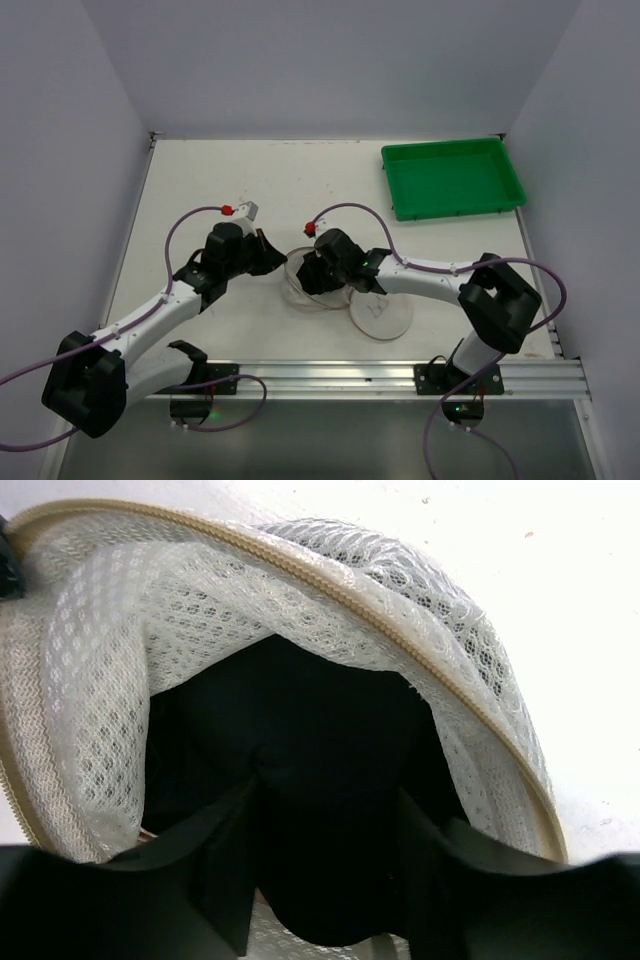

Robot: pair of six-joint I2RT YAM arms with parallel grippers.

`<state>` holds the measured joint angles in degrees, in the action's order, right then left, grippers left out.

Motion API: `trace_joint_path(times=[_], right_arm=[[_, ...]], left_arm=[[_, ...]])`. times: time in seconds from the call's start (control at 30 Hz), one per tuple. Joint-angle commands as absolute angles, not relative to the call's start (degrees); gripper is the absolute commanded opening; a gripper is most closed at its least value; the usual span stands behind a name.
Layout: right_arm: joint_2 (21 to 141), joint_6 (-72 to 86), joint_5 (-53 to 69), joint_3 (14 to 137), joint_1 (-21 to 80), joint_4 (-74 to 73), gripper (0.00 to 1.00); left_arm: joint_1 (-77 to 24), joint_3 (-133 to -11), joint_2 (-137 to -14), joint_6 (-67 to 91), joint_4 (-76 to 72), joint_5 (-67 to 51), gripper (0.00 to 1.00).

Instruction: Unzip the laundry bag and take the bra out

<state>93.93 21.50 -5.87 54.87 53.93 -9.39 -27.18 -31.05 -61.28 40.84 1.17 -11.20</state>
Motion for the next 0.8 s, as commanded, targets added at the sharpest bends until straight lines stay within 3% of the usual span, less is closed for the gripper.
trace_joint_path(times=[0.0, 0.13, 0.33, 0.77], right_arm=[[93.0, 21.7, -6.2, 53.4, 53.9, -9.5, 0.45], [87.6, 22.3, -5.4, 51.8, 53.9, -9.4, 0.2], [76.9, 21.7, -3.6, 50.3, 53.9, -10.3, 0.0], [62.5, 20.3, 8.2, 53.1, 53.2, -9.9, 0.0]], left_arm=[[-27.6, -30.8, -61.8, 39.8, -0.2, -11.2, 0.0], [-27.6, -30.6, -61.5, 39.8, -0.2, -10.8, 0.0], [-27.6, -30.8, -61.9, 40.2, -0.1, -9.8, 0.0], [-27.5, -31.6, -63.2, 41.9, 4.7, -7.1, 0.0]])
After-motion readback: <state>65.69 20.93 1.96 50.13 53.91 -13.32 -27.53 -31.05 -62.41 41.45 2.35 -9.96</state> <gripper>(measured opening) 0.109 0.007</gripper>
